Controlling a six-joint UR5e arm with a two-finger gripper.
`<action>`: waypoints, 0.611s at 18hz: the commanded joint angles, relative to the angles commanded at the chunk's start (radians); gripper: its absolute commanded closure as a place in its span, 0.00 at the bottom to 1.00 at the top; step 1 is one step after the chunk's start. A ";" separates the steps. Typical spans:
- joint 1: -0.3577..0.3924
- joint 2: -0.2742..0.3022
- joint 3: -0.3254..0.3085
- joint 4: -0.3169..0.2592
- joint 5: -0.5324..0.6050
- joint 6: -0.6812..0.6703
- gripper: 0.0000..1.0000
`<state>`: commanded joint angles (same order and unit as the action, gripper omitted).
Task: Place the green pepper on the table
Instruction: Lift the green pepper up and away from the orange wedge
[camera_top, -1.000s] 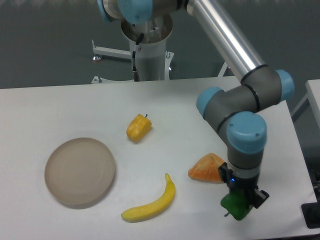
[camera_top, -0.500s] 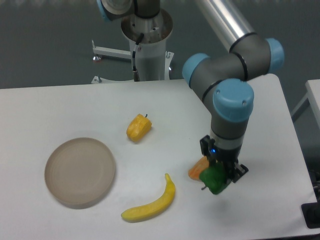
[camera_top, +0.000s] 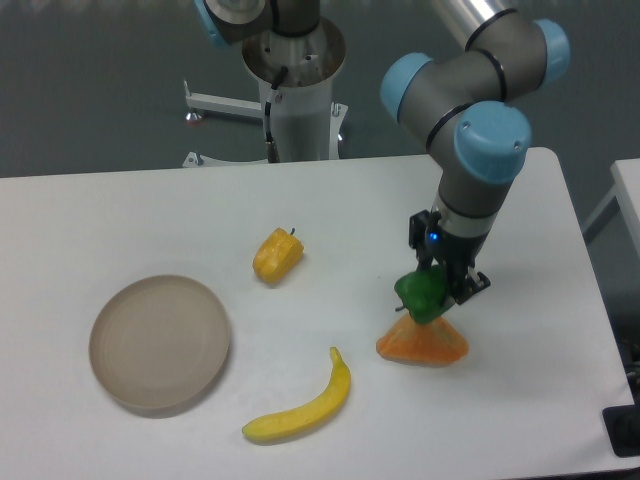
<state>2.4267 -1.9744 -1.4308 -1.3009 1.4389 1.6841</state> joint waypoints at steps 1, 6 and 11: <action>0.009 0.014 -0.019 0.003 -0.002 0.025 0.58; 0.048 0.037 -0.120 0.035 -0.083 0.114 0.58; 0.042 0.063 -0.197 0.054 -0.094 0.108 0.58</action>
<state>2.4682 -1.9114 -1.6275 -1.2471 1.3453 1.7917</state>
